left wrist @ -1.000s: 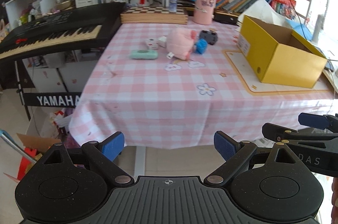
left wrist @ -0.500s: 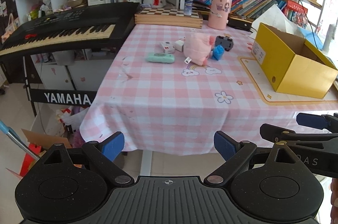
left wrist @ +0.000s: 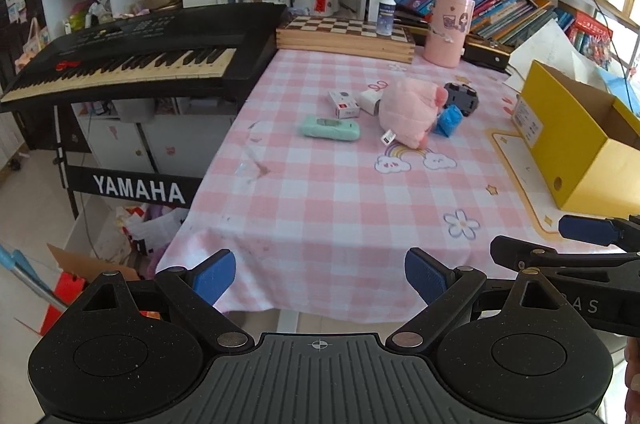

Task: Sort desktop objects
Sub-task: 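Grasp the mint-green eraser with the left tool while the right tool grasps the blue bag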

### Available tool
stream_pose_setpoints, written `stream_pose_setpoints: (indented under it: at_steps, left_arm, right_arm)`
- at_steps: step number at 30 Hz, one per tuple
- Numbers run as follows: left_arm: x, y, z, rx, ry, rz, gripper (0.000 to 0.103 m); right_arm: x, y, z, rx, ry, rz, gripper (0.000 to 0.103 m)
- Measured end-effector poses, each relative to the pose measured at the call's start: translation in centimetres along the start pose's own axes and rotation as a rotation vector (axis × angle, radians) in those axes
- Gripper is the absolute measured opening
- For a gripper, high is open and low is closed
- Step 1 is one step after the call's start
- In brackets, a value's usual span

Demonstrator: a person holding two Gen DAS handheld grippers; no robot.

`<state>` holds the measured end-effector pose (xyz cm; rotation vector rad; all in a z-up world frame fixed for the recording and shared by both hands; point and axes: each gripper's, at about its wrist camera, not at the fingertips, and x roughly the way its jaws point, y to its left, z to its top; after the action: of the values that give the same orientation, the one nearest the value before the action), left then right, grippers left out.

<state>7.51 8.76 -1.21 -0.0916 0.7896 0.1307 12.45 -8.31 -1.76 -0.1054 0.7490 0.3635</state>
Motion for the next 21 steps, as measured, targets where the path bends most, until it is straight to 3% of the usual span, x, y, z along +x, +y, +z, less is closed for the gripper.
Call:
stream_pose_setpoints:
  at_steps: [21]
  left_arm:
    - [10.1,-1.6,7.8,-0.014,0.044,0.06,0.093]
  right_arm:
    - [10.1,-5.5,7.8,-0.004,0.04,-0.012,0.073]
